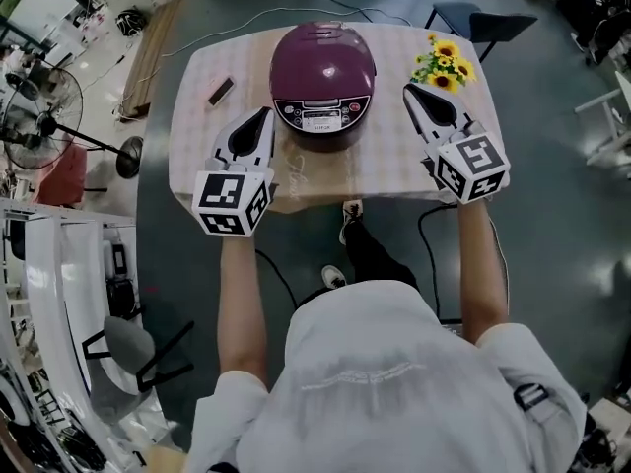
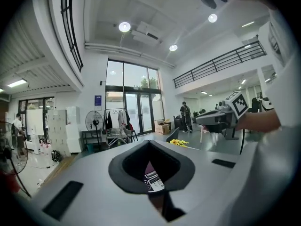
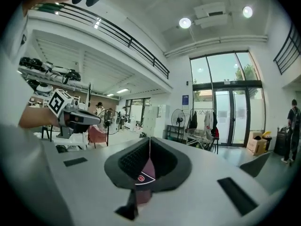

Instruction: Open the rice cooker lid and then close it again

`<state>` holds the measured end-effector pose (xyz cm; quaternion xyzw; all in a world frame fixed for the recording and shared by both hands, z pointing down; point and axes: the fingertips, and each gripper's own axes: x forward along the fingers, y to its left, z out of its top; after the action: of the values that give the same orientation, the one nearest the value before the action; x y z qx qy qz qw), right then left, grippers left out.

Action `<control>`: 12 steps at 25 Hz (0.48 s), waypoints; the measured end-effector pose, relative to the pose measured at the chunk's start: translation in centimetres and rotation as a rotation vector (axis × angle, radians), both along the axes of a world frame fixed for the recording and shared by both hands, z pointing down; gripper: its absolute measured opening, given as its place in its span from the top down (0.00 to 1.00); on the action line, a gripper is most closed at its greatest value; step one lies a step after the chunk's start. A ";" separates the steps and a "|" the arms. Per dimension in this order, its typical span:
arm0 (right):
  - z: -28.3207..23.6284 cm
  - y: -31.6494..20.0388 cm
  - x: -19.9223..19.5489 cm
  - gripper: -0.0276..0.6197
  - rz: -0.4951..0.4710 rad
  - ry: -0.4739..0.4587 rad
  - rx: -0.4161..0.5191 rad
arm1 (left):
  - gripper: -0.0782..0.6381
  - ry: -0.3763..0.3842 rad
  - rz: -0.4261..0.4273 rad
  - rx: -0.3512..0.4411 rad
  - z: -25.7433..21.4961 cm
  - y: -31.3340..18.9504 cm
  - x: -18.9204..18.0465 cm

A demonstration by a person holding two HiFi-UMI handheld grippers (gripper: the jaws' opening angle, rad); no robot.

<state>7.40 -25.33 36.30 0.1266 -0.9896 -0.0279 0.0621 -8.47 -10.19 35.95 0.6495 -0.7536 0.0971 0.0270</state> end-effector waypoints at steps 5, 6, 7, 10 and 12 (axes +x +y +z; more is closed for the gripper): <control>-2.4 3.8 3.1 0.91 0.031 0.002 0.075 | 0.87 -0.061 -0.005 0.029 -2.6 3.8 2.6; -2.7 4.4 3.5 0.91 0.033 0.003 0.089 | 0.87 -0.070 -0.005 0.035 -3.0 4.4 3.1; -3.0 5.0 3.8 0.91 0.034 0.006 0.106 | 0.87 -0.077 -0.006 0.043 -3.3 4.9 3.5; -3.7 6.5 4.6 0.91 0.038 0.008 0.140 | 0.87 -0.098 -0.003 0.064 -4.3 6.2 4.6; -4.3 7.4 5.2 0.91 0.037 0.002 0.151 | 0.87 -0.111 0.002 0.070 -4.7 7.0 5.3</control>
<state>12.55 -17.90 32.04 0.1492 -0.9821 -0.1016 0.0539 -3.17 -3.18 31.22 0.6444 -0.7563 0.1066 -0.0375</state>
